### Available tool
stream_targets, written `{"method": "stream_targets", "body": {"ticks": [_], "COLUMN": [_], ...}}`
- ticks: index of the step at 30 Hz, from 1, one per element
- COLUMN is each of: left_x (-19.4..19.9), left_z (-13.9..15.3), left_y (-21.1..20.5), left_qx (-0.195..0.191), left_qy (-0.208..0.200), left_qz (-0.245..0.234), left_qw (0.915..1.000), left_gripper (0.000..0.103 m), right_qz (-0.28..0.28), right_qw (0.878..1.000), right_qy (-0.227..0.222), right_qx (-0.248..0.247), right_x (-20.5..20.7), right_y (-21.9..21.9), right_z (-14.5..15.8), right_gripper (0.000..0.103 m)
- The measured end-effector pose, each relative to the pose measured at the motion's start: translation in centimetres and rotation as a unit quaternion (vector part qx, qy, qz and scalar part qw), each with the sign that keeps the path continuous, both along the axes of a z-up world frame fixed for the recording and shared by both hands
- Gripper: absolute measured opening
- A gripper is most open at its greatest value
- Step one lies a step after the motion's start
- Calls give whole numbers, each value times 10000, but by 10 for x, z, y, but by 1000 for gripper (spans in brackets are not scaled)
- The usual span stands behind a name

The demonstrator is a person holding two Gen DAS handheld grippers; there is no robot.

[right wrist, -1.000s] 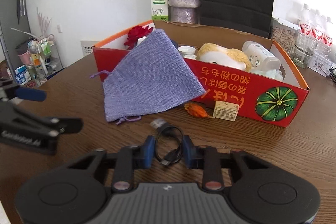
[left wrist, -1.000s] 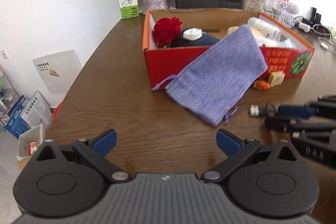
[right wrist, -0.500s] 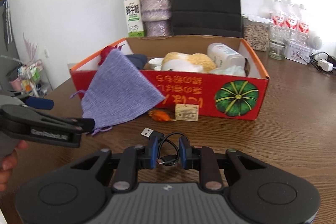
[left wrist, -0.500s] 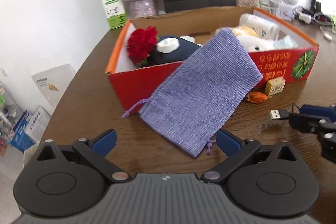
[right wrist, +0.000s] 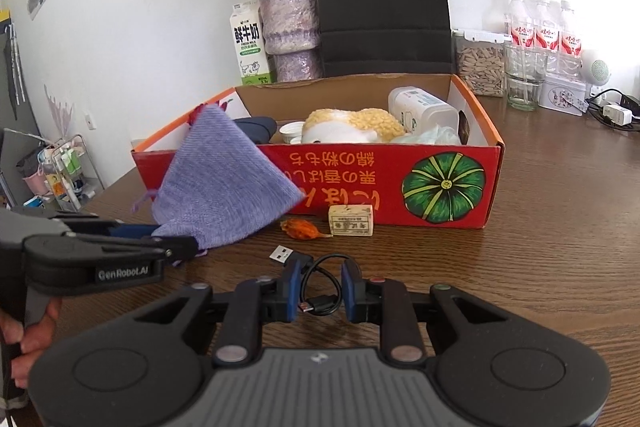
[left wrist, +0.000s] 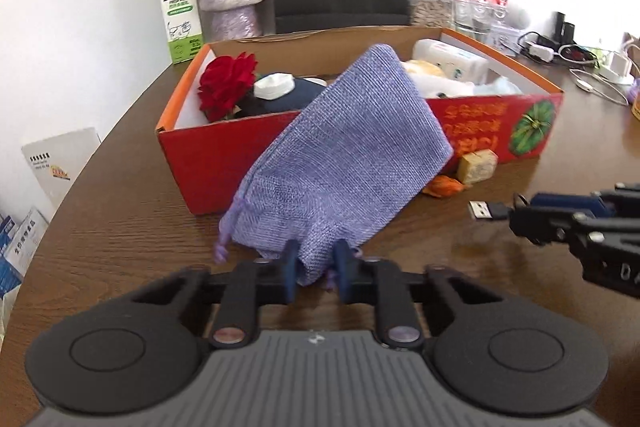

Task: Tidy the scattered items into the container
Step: 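Carry purple pouch and black cable up over the box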

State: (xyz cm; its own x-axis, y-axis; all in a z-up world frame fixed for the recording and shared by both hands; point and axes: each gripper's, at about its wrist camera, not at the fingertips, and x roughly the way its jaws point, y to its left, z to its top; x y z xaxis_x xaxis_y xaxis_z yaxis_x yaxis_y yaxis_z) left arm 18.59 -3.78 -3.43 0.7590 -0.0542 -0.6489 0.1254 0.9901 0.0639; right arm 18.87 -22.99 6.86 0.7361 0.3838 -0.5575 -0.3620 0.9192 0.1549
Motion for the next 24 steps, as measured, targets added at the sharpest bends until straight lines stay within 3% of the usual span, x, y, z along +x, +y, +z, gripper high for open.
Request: {"method": "stream_targets", "body": {"ticks": [2, 13, 24], "left_x": [-7, -50, -48], "left_z": [-1, 28, 57], "left_y": [-3, -1, 0], "left_qx": [47, 18, -143], "left_qy": [-54, -759, -1187], "left_qz": [15, -32, 52], "left_qw": [10000, 9971, 9928], "left_gripper": [9, 8, 8], "right_qz": [6, -82, -185], "right_qw": [10000, 9992, 9966], "right_qy": [-37, -358, -696], "right_qx": [14, 166, 399], "right_x": [-3, -24, -24], "right_y": [0, -7, -6], "right_z": [1, 10, 32], "right_gripper": [20, 20, 20]}}
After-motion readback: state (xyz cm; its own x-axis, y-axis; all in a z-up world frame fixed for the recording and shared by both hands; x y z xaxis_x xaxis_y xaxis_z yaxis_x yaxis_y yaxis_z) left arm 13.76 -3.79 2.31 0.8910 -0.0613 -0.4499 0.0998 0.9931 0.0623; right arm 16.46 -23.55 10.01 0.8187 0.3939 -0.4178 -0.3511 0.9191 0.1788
